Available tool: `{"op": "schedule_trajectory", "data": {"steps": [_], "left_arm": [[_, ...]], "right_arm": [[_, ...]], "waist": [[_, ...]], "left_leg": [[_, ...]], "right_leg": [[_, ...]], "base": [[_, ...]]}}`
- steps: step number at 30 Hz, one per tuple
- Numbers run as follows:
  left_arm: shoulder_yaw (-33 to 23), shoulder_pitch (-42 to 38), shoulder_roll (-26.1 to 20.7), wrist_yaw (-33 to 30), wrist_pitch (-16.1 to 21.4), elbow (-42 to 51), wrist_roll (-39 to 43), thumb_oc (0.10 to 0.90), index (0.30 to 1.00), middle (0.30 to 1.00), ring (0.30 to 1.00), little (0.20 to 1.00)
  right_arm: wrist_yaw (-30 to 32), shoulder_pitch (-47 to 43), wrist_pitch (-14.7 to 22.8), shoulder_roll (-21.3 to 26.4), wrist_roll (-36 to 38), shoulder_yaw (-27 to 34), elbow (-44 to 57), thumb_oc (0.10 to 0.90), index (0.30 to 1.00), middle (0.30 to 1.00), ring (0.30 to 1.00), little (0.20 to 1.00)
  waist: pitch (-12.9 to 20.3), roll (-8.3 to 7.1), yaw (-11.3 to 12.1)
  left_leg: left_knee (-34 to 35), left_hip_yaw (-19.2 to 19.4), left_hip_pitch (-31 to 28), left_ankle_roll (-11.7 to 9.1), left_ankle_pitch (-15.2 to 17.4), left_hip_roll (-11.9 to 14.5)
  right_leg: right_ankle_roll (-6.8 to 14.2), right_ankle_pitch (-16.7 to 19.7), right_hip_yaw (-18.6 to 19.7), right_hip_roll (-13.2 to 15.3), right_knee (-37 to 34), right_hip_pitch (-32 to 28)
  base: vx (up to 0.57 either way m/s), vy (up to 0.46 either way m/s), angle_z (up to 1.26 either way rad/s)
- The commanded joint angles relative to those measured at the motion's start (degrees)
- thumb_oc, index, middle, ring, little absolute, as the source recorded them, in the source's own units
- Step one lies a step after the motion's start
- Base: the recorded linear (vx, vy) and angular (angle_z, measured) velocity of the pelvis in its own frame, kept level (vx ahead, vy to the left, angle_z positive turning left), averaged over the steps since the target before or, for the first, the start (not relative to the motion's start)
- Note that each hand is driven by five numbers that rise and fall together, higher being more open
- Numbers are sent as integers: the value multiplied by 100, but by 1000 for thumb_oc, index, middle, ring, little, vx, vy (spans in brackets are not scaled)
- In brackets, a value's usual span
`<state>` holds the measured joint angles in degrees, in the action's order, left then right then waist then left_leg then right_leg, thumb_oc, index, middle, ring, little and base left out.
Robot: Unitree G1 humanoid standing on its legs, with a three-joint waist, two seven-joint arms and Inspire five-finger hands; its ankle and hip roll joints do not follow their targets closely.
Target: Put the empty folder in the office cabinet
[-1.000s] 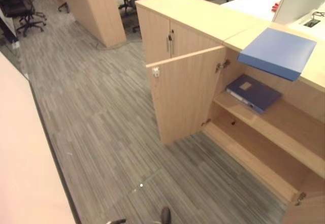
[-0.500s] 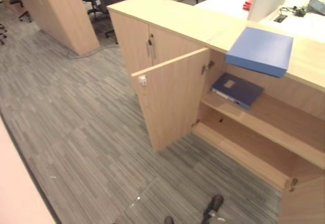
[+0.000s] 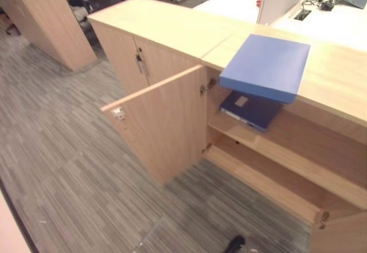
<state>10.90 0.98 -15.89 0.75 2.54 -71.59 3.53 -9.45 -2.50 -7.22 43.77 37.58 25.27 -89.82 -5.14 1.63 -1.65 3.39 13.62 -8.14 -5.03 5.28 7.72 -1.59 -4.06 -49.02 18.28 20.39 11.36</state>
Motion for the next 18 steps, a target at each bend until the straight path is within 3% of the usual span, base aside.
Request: {"op": "schedule_trajectory", "data": {"steps": [1, 4, 6, 7, 8, 9, 10, 11, 13, 15, 16, 18], "left_arm": [[262, -364, -223, 76, 183, 428, -313, 800, 900, 900, 900, 900], [506, -460, -223, 165, 205, 849, -298, 800, 900, 900, 900, 900], [646, -476, -255, 281, 252, 1197, -221, 800, 900, 900, 900, 900], [669, -451, -281, 350, 264, 1416, -147, 800, 900, 900, 900, 900], [673, -372, -329, 421, 220, 1639, -89, 800, 900, 900, 900, 900], [671, -368, -338, 424, 210, 1654, -88, 800, 900, 900, 900, 900], [752, -59, -423, 432, 208, 2125, 19, 800, 900, 900, 900, 900], [756, -32, -354, 424, 165, 2037, 2, 800, 900, 900, 900, 900], [613, -14, -333, 401, 157, 2140, 177, 800, 900, 900, 900, 900], [538, 40, -333, 364, 178, 2179, 249, 800, 900, 900, 900, 900], [395, 77, -346, 293, 209, 2190, 368, 800, 900, 900, 900, 900], [410, 44, -304, 287, 226, 2131, 422, 800, 900, 900, 900, 900]], "right_arm": [[171, -272, 221, 33, 300, 155, -98, 800, 900, 900, 900, 900], [188, -280, 195, 178, 268, 201, -123, 800, 900, 900, 900, 900], [177, -317, 164, 265, 156, 114, -180, 800, 900, 900, 900, 900], [167, -347, 161, 293, 71, 33, -191, 800, 900, 900, 900, 900], [186, -402, 145, 339, -51, -89, -204, 800, 900, 900, 900, 900], [185, -408, 145, 336, -52, -90, -209, 800, 900, 900, 900, 900], [599, -715, 489, -282, -25, -670, -48, 800, 900, 900, 900, 900], [492, -907, 337, -527, 146, -801, 114, 800, 900, 900, 900, 900], [441, -840, 388, -652, 99, -842, 64, 800, 900, 900, 900, 900], [459, -717, 432, -776, 0, -893, 88, 800, 900, 900, 900, 900], [413, -571, 507, -995, -89, -1035, 197, 800, 900, 900, 900, 900], [434, -555, 526, -1085, -90, -1063, 246, 800, 900, 900, 900, 900]], "waist": [[-233, -69, 46], [-231, 9, 14], [-212, 24, 35], [-212, 6, 98], [-269, -82, 235], [-268, -79, 227], [-358, -175, 529], [-372, -266, 582], [-424, -326, 607], [-434, -359, 664], [-471, -334, 811], [-510, -333, 807]], "left_leg": [[160, 319, -371, -233, 73, 451], [5, 372, -416, -333, -167, 608], [-742, 350, -256, -419, -581, 812], [-1332, 203, -78, -402, -887, 863], [-2365, -132, 363, -302, -1100, 779], [-2434, -151, 412, -302, -1078, 800], [-3206, -512, 1083, -153, -707, 518], [-3258, -627, 1393, -22, -339, 326], [-2814, -723, 1702, 26, 137, 221], [-2424, -845, 1797, 12, 67, 97], [-1264, -1501, 1852, -97, -416, -346], [-1031, -1675, 1811, -115, -571, -451]], "right_leg": [[1216, 587, 283, 378, -285, -42], [1080, 310, 293, 344, -65, -78], [849, -12, 422, 114, -155, -237], [676, -165, 563, -157, -375, -445], [435, -337, 756, -498, -748, -743], [411, -329, 737, -522, -783, -747], [254, -421, 1040, -766, -1129, -1035], [251, -400, 1190, -805, -1286, -1113], [340, -336, 1456, -834, -1504, -1191], [387, -252, 1636, -859, -1661, -1253], [425, -178, 2076, -1013, -1759, -1367], [427, -152, 2252, -1031, -1743, -1414]], "base": [[193, -188, 15], [126, -162, 12], [143, -232, 3], [204, -350, -10], [156, -296, -42], [181, -299, -71], [133, -142, -115], [169, -148, -132], [72, 22, -106], [118, 120, -82], [176, 194, -95], [100, 120, -81]]}}
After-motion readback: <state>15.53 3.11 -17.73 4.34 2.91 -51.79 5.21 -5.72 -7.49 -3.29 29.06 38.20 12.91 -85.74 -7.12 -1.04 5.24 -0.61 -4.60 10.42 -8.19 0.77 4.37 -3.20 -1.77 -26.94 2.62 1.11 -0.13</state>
